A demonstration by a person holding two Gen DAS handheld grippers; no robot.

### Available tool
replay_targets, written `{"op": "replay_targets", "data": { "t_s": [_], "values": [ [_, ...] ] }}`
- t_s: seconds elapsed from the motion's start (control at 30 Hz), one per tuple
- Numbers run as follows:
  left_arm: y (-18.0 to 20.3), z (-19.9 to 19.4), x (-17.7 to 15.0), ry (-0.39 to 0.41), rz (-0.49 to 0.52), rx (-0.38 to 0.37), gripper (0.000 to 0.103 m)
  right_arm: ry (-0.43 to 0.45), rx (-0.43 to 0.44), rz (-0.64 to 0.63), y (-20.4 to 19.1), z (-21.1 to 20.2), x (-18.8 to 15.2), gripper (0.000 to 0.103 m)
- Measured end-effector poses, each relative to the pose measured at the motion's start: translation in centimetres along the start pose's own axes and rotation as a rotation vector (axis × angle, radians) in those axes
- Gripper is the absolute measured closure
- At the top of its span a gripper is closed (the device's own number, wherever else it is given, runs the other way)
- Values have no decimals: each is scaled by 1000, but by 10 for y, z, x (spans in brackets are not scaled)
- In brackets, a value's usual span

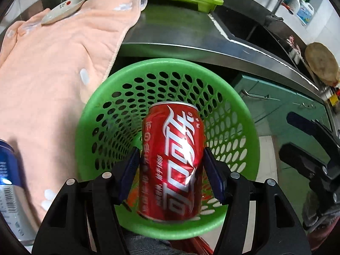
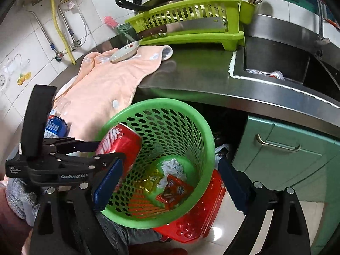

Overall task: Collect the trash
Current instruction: 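Lower the red Coca-Cola can into the green basket and open the left gripper, then grasp the blue-and-silver can with the right gripper while the left gripper reaches the paper cup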

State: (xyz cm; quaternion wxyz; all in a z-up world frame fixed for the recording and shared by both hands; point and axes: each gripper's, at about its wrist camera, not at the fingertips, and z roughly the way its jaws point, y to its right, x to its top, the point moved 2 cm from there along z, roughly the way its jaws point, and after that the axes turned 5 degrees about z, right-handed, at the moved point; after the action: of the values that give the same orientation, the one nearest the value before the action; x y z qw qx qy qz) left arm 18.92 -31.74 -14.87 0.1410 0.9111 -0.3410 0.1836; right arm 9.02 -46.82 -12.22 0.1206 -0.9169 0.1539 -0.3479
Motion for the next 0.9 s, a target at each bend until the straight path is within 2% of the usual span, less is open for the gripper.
{"op": "replay_targets", "data": {
  "t_s": [0.13,0.27,0.63,0.9],
  "values": [
    [-5,5,-1,-5,-9,4,32,-6,-1,5,1,2,-2,15],
    [-8,-2,-4,5,-18,0,32,-4,4,5,-2,2,-1,15],
    [-24,-68,-33,106,-46,27,32,30,18,-12,-28,-8,2,15],
    [-44,-124,-71,184,-92,64,32,26,79,-98,-83,-10,0,15]
  ]
}}
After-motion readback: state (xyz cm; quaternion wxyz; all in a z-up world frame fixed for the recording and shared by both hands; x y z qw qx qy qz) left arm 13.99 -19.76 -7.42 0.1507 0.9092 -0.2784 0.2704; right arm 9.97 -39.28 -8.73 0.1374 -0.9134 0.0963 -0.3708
